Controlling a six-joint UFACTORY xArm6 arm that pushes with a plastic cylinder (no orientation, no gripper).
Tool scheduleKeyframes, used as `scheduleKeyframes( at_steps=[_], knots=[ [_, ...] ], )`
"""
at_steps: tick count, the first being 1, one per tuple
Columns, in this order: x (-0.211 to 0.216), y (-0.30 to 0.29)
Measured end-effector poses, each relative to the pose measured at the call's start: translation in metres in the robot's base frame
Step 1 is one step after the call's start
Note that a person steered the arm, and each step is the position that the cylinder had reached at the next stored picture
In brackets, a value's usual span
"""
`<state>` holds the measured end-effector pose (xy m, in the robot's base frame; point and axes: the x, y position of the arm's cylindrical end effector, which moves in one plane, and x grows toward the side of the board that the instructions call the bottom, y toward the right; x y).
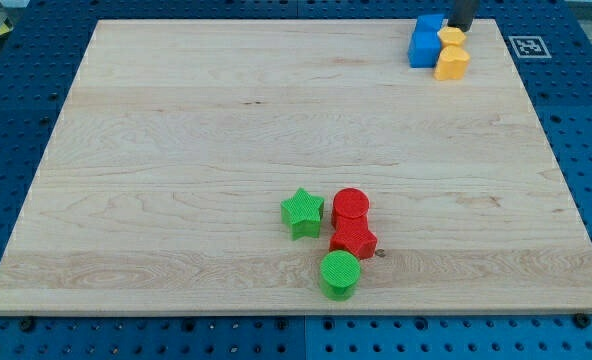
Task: Push the blue triangle into the blue cube and yellow blocks
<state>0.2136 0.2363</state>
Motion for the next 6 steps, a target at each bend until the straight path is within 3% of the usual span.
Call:
scheduleKeyframes(
  at_steps=[2, 6],
  knots=[
    [-0.021, -0.003],
    [-0.022, -0.036]
  ],
)
